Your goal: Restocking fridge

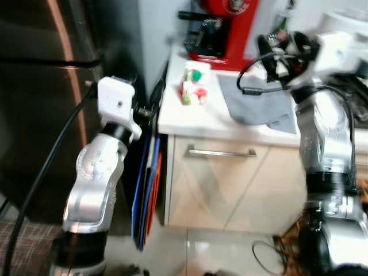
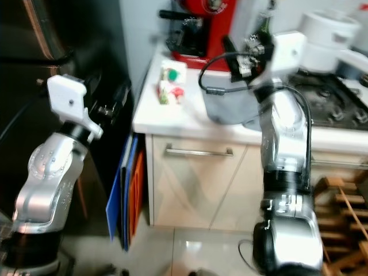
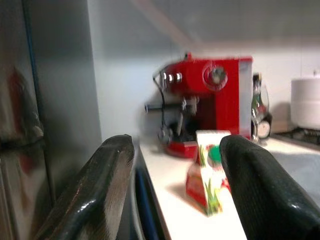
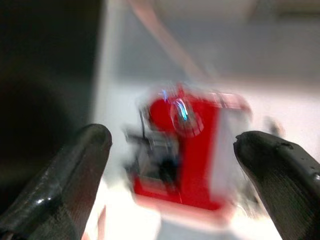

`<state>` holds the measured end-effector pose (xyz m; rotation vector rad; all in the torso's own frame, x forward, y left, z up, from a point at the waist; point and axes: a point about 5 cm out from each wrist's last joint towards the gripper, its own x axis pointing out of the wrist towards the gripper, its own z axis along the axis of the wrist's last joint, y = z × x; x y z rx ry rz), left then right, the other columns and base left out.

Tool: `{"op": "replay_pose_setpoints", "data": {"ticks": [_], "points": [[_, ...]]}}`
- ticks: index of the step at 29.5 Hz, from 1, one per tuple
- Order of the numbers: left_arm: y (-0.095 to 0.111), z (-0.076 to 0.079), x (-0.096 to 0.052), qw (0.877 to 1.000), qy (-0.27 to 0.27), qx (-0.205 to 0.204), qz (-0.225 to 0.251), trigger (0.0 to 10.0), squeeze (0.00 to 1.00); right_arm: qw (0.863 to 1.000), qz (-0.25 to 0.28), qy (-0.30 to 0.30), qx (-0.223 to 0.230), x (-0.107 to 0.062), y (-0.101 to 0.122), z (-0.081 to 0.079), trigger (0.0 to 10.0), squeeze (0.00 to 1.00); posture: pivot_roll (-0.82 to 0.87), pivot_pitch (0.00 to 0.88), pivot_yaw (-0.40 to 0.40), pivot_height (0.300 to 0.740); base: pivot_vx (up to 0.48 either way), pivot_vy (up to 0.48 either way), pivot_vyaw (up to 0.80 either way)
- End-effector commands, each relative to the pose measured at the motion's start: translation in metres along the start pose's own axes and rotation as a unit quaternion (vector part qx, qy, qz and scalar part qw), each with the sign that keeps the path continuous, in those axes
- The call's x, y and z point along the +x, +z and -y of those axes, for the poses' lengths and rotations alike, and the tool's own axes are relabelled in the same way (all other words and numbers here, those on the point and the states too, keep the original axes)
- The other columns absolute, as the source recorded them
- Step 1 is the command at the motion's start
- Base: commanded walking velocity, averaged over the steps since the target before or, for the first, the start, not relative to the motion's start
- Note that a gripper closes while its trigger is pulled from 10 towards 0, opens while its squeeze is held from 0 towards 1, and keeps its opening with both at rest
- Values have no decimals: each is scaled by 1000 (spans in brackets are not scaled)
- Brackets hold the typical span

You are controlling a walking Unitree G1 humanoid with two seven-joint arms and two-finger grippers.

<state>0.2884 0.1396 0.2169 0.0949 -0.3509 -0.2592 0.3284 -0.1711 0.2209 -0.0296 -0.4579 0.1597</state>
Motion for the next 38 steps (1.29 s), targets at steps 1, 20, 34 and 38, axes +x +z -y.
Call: {"op": "replay_pose_setpoints", "data": {"ticks": [1,20,34,38], "points": [[-7,9,-2,1000,-1,-9,-20,10000,0,998,12,-28,-56,-20,3,-11,10000,502,-92,0,-42,740,0,0,0],[7,12,27,997,58,-35,24,10000,0,992,42,-65,-104,-27,-5,-41,10000,518,-98,0,-34,740,334,0,0],[44,5,31,989,84,19,124,10000,0,986,136,-40,-82,12,48,-31,10000,525,-95,0,-26,740,372,163,0],[45,3,33,989,80,11,126,10000,0,989,77,106,74,36,58,-33,10000,506,-96,0,-25,740,0,0,0]]}}
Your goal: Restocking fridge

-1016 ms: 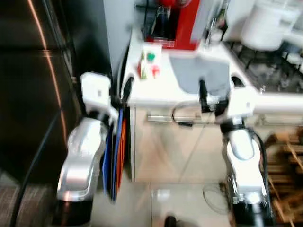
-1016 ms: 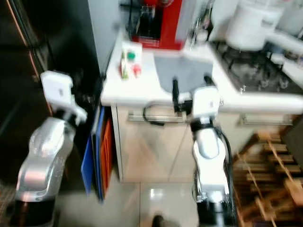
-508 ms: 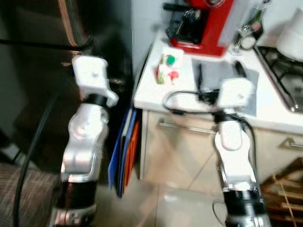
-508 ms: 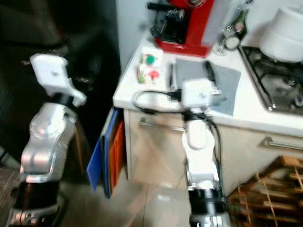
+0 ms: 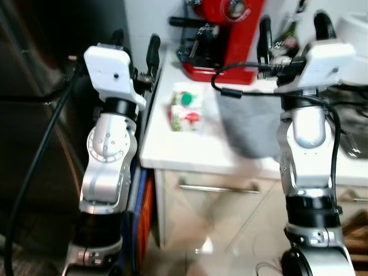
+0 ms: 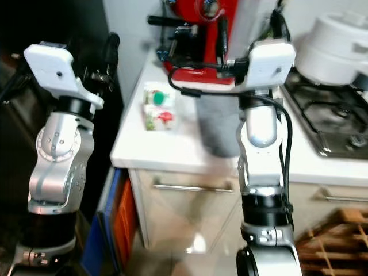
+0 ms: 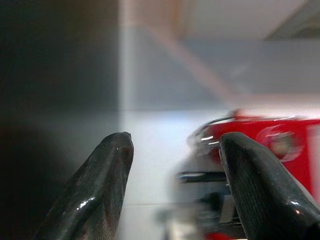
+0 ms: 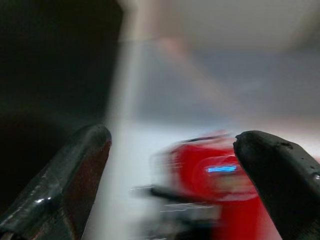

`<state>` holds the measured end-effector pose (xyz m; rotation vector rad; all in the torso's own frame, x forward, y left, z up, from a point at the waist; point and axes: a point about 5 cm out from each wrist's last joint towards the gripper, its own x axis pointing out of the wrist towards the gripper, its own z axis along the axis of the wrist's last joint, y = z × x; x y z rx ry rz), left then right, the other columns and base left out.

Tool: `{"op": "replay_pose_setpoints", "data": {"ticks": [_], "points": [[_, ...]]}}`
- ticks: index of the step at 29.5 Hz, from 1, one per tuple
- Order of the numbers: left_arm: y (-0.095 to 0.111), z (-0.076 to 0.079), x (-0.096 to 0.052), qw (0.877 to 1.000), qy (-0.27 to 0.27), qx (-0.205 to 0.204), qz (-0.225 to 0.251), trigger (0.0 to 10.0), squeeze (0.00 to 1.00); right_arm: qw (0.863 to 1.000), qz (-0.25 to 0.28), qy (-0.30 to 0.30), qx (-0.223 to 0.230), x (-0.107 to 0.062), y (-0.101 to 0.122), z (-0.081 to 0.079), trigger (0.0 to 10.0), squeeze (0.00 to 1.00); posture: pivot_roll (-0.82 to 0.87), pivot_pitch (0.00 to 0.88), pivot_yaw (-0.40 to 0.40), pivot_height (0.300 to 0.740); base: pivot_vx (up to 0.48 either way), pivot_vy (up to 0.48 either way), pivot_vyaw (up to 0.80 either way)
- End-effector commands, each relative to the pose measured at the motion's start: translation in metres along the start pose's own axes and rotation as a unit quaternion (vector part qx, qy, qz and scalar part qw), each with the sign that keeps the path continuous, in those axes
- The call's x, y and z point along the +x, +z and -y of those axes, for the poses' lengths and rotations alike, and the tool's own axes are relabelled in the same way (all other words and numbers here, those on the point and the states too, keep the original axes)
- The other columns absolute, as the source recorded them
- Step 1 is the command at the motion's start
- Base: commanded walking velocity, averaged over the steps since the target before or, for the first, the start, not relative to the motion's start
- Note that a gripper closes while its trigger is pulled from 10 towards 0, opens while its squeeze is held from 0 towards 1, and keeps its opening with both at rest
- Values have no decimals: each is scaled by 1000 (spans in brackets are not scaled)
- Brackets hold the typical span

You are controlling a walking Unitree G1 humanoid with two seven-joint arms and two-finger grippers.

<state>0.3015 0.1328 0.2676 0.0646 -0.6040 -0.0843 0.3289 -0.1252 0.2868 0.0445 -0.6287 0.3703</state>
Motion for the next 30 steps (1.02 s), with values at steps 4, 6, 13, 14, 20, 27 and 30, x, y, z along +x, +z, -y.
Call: {"op": "replay_pose_setpoints", "data": {"ticks": [4,6,13,14,20,27,30], "points": [[2,5,4,1000,-23,-19,5,10000,0,964,-138,186,129,-13,-20,9,10000,494,-85,0,-27,740,0,0,0],[2,4,4,1000,-22,-20,2,10000,0,957,-154,205,136,-16,-24,10,10000,494,-82,0,-27,740,0,0,0],[1,-2,3,999,-26,-18,-6,10000,0,927,-210,258,172,-14,-43,24,10000,490,-50,0,-28,740,0,0,0],[1,-3,2,1000,-26,-16,-8,10000,0,925,-215,262,173,-12,-45,26,10000,498,-41,0,-28,740,0,0,0],[5,-11,-2,1000,-27,-4,-11,10000,0,918,-223,283,166,-3,-55,25,10000,510,-4,0,-27,740,0,0,0],[2,-10,-10,998,-48,28,-30,10000,0,952,-217,204,69,10,-62,33,10000,510,15,0,-47,740,0,0,0],[-1,-10,-13,997,-50,28,-44,10000,0,969,-188,159,36,12,-57,35,10000,510,6,0,-45,740,0,0,0]]}}
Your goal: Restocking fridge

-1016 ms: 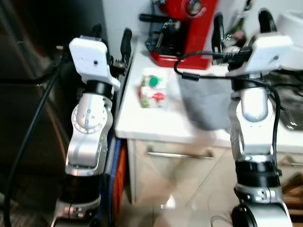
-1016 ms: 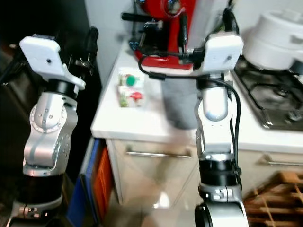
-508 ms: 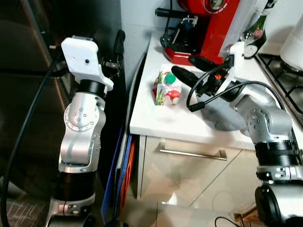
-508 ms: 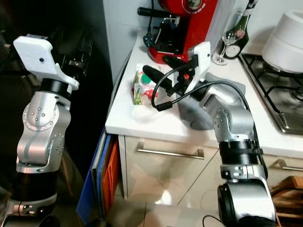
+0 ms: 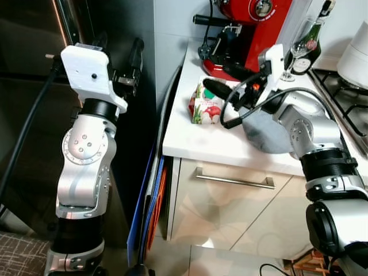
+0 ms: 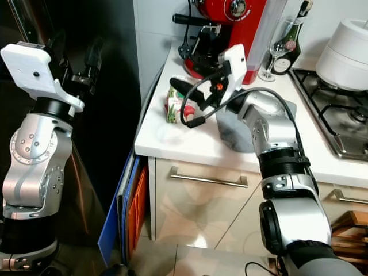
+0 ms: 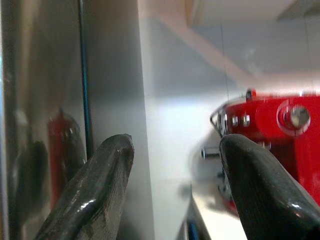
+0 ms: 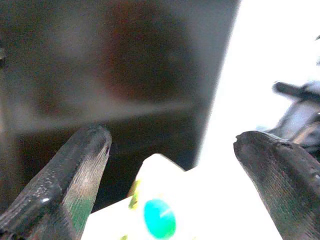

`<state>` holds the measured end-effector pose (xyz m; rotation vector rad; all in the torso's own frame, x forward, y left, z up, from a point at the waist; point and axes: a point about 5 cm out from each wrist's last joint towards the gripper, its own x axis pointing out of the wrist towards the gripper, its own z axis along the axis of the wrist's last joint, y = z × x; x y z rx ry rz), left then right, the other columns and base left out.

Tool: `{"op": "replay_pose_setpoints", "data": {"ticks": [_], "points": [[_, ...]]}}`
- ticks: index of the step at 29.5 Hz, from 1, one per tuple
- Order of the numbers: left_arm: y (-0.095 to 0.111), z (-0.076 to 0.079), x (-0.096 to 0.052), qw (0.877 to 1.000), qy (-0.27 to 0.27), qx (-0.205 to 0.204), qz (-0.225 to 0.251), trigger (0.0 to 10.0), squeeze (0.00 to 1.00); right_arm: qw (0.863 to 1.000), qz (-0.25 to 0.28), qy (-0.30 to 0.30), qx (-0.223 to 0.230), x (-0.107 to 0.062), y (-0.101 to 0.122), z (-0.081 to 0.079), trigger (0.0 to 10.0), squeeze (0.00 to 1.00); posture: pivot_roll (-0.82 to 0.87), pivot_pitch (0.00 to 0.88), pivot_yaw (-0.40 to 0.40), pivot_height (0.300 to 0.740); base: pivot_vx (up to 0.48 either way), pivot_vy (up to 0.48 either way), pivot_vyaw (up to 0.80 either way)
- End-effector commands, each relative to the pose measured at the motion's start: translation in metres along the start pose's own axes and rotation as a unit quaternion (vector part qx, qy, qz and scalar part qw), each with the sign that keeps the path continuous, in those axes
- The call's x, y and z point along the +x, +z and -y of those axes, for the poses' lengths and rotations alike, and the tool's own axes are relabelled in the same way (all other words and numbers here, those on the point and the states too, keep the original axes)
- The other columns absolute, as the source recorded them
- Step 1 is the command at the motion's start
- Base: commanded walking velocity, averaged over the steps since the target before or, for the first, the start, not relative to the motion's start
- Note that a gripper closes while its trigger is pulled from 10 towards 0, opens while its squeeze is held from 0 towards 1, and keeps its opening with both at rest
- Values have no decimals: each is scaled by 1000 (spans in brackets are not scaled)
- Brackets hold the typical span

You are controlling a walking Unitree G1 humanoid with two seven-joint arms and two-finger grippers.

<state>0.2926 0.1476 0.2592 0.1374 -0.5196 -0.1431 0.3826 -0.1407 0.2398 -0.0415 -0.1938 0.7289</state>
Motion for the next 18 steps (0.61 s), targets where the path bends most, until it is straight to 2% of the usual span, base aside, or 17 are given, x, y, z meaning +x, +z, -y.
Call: {"op": "replay_pose_setpoints", "data": {"ticks": [1,2,3,5,6,8,9,10,11,12,13,18], "points": [[-4,6,-3,1000,-13,-4,-18,10000,0,990,80,-108,-49,-10,22,5,10000,506,-17,0,-50,740,0,0,0],[-4,6,-3,1000,-13,-4,-18,10000,0,990,80,-108,-49,-10,22,5,10000,506,-17,0,-50,740,0,0,0],[-6,9,-3,1000,-16,-4,-22,10000,0,981,107,-154,-53,-15,26,6,10000,506,-17,0,-50,740,0,0,0],[-13,17,-2,999,-31,-9,-37,10000,0,957,143,-225,-114,-28,29,-3,10000,502,-40,0,-50,740,0,0,0],[-13,17,-2,999,-31,-9,-37,10000,0,957,143,-225,-114,-28,29,-3,10000,502,-40,0,-50,740,0,0,0],[-19,20,0,998,-46,-17,-50,10000,0,940,161,-254,-161,-36,29,-16,10000,502,-60,0,-45,740,0,0,0],[-19,20,0,998,-46,-17,-50,10000,0,940,161,-254,-161,-36,29,-16,10000,502,-60,0,-45,740,0,0,0],[-26,18,5,996,-59,-28,-64,10000,0,928,165,-286,-173,-44,23,-28,10000,502,-67,0,-44,740,0,0,0],[-30,15,9,995,-60,-30,-70,10000,0,922,165,-303,-177,-48,21,-32,10000,502,-76,0,-39,740,0,0,0],[-30,15,9,995,-60,-30,-70,10000,0,922,165,-303,-177,-48,21,-32,10000,502,-76,0,-39,740,0,0,0],[-31,9,17,995,-59,-35,-74,10000,0,909,162,-332,-192,-57,17,-40,10000,502,-83,0,-35,740,0,0,0],[-34,4,26,995,-60,-29,-73,10000,0,896,148,-375,-188,-68,5,-47,10000,506,-103,0,-26,740,0,0,0]]}}
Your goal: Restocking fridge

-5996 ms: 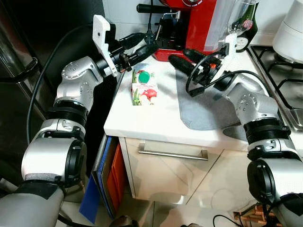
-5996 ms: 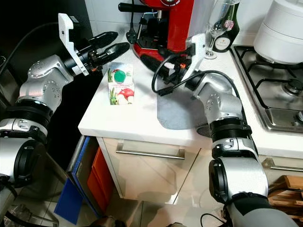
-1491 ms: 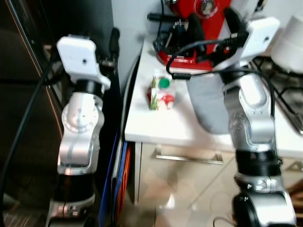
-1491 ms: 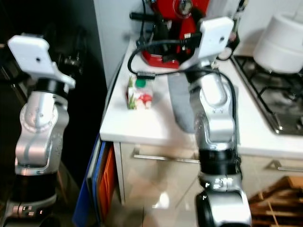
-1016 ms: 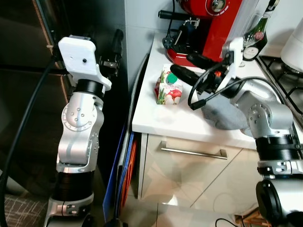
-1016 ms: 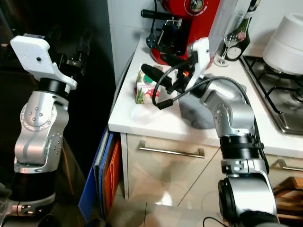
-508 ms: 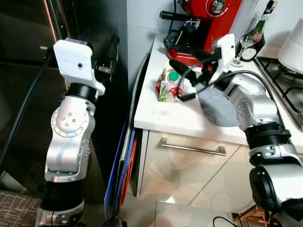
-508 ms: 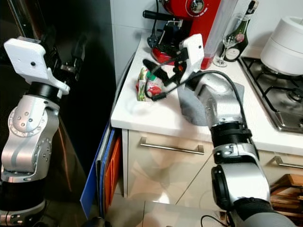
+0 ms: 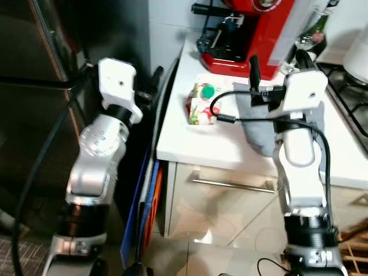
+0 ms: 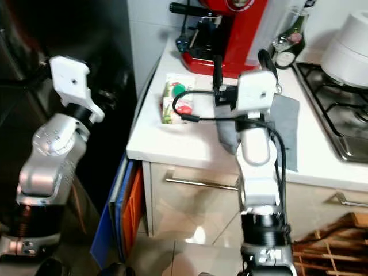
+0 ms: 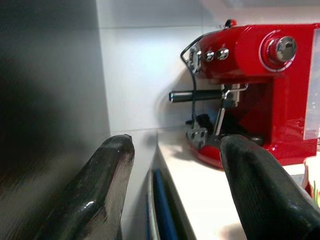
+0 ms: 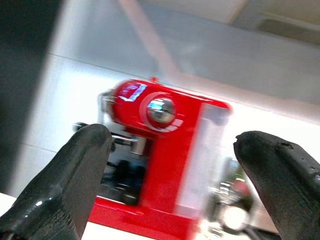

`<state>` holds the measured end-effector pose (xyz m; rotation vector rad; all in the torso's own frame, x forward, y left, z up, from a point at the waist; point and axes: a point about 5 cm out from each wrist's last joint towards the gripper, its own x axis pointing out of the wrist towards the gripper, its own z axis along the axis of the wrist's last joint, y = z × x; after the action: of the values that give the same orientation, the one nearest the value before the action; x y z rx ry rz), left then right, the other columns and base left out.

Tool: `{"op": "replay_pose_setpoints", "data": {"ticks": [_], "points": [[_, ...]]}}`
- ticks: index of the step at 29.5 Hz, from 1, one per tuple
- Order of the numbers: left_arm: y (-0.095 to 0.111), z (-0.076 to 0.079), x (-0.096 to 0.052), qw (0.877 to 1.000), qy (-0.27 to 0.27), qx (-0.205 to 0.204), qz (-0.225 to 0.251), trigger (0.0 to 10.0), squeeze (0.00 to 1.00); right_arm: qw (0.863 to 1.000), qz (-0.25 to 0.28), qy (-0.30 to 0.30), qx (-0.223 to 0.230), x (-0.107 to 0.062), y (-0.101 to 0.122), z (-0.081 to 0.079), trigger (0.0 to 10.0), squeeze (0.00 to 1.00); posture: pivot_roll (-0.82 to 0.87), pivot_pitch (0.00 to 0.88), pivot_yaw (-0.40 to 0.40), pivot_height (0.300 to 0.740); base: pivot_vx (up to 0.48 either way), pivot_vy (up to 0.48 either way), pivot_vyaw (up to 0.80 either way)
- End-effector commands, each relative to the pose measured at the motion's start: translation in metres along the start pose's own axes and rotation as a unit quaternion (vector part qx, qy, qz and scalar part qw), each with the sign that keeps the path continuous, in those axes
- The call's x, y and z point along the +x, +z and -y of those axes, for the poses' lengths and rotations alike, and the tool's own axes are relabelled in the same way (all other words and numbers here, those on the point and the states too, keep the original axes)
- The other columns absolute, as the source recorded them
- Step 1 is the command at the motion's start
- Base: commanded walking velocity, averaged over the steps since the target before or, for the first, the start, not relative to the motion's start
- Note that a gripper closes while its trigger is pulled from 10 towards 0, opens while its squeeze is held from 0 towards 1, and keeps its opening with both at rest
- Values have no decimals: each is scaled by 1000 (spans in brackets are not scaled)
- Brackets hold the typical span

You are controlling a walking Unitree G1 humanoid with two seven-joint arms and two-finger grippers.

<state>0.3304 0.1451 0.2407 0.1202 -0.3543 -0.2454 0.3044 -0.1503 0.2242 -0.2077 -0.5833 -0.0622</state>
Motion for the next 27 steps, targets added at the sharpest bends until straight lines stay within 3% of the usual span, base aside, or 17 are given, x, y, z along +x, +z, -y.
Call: {"op": "replay_pose_setpoints", "data": {"ticks": [1,6,7,9,12,14,20,23,27], "points": [[1,2,5,1000,-10,3,6,10000,0,1000,4,-22,-10,-4,3,1,10000,506,-105,0,-25,740,0,0,0],[6,-6,18,999,-24,13,28,10000,0,999,-1,-32,-30,-16,1,-4,10000,510,-115,0,-19,740,0,0,0],[8,-15,28,998,-44,8,34,10000,0,999,-5,-34,-31,-19,1,-4,10000,510,-125,0,-14,740,0,0,0],[9,-20,33,998,-55,0,35,10000,0,999,-6,-34,-30,-20,1,-4,10000,510,-128,0,-11,740,0,0,0],[4,-33,48,993,-98,-59,17,10000,0,999,-8,-30,-23,-24,4,-4,10000,510,-157,0,-1,740,0,0,0],[0,-33,53,986,-136,-96,7,10000,0,999,-6,-27,-23,-25,7,-3,10000,514,-173,0,4,740,0,0,0],[-10,-33,61,979,-180,-99,-22,10000,0,999,-3,-19,-34,-34,15,0,10000,518,-234,0,16,740,0,0,0],[-11,-26,65,964,-245,-98,-32,10000,0,999,-4,-10,-49,-40,19,4,10000,518,-265,0,23,740,0,0,0],[-8,-25,68,958,-267,-103,-31,10000,0,998,-6,-9,-55,-44,23,6,10000,522,-291,0,32,740,0,0,0]]}}
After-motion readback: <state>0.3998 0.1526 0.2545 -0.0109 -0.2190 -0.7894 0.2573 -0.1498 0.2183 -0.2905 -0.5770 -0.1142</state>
